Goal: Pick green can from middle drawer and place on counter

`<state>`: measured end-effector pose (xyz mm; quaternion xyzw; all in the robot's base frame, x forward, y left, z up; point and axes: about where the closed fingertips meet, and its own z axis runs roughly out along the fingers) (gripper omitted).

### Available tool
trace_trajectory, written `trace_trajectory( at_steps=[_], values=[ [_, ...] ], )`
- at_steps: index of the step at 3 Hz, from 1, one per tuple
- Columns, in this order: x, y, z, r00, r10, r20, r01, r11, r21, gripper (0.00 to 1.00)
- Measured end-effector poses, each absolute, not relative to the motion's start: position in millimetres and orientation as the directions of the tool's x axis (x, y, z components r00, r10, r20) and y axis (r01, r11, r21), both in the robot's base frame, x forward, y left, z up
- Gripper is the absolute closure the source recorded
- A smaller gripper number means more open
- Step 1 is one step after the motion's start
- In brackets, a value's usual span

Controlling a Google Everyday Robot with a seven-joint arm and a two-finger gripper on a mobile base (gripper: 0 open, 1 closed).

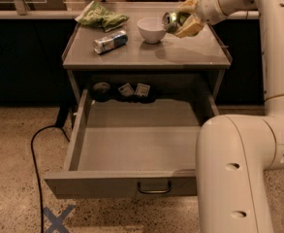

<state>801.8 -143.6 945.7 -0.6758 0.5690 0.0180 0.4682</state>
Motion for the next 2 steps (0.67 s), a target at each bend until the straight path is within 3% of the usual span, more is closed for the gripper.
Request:
trace_trajectory(
  at_steps=[2],
  values=[
    [865.0,-138.6,924.5,0.398,-0.811,-0.428,-0.658,0.072,-0.750,1.00]
  ],
)
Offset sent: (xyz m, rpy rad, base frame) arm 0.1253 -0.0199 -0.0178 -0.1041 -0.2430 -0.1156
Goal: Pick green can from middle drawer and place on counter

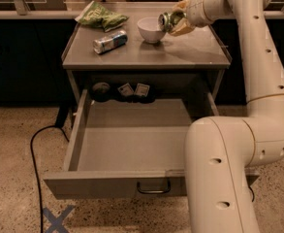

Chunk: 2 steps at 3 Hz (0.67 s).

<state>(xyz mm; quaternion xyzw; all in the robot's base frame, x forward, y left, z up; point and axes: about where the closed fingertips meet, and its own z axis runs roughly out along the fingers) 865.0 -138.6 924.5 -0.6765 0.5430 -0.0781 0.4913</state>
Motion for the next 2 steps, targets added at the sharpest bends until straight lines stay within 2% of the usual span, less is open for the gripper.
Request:
trace_trajectory(
  at_steps=[1,2],
  values=[
    [877.8,-161.2,897.5,0.314,-0.799,-0.513,-0.681,0.188,-0.708,1.00],
    [878.1,-178.8,867.7,0.196,-0.768,-0.610,-0.733,0.298,-0.611,1.00]
  ],
)
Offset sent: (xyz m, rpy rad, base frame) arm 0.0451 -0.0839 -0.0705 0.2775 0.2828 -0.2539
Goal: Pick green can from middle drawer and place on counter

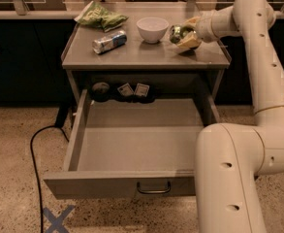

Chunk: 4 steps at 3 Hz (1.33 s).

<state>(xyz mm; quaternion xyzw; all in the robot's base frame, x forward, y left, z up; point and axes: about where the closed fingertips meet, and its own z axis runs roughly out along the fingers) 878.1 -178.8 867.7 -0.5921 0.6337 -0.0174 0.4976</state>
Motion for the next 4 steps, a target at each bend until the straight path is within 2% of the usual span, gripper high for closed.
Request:
trace_trajectory(
  at_steps=[1,2,4],
  values=[
    [872.9,-181.4,854.4,0.141,-0.742,-0.655,-0.768,0.336,-0.545,1.00],
    [871.9,-180.9,855.4,0.141,-0.742,-0.655,-0.768,0.336,-0.545,0.82],
    [871.9,-180.8,855.4,0.141,-0.742,-0.655,-0.768,0.336,-0.545,0.36]
  ],
)
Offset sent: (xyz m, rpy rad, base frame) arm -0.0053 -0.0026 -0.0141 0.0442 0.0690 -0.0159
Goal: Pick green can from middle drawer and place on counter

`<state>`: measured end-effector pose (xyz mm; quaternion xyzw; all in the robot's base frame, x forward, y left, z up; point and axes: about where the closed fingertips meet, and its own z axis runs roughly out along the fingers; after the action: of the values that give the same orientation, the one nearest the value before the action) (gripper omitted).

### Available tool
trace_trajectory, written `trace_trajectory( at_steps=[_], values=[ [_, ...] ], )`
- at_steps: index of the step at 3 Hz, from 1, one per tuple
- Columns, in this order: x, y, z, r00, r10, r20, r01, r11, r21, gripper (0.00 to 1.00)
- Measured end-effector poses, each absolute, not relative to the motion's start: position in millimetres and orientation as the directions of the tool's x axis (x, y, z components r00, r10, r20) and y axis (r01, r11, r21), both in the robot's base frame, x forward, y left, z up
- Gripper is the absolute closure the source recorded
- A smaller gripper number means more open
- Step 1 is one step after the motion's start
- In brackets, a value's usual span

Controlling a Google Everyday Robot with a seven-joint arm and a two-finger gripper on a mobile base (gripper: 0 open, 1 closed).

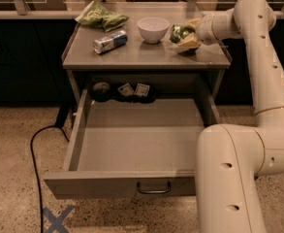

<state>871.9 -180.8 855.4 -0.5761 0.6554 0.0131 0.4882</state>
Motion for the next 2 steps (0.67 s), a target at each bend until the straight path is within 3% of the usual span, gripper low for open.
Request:
trace_trajectory(
  at_steps=[1,2],
  values=[
    [871.9,-180.8,855.3,0.141,-0.742,-0.655,-0.768,0.336,-0.545,0.12],
    [871.9,-180.8,855.3,0.141,-0.742,-0.655,-0.768,0.336,-0.545,0.00]
  ],
)
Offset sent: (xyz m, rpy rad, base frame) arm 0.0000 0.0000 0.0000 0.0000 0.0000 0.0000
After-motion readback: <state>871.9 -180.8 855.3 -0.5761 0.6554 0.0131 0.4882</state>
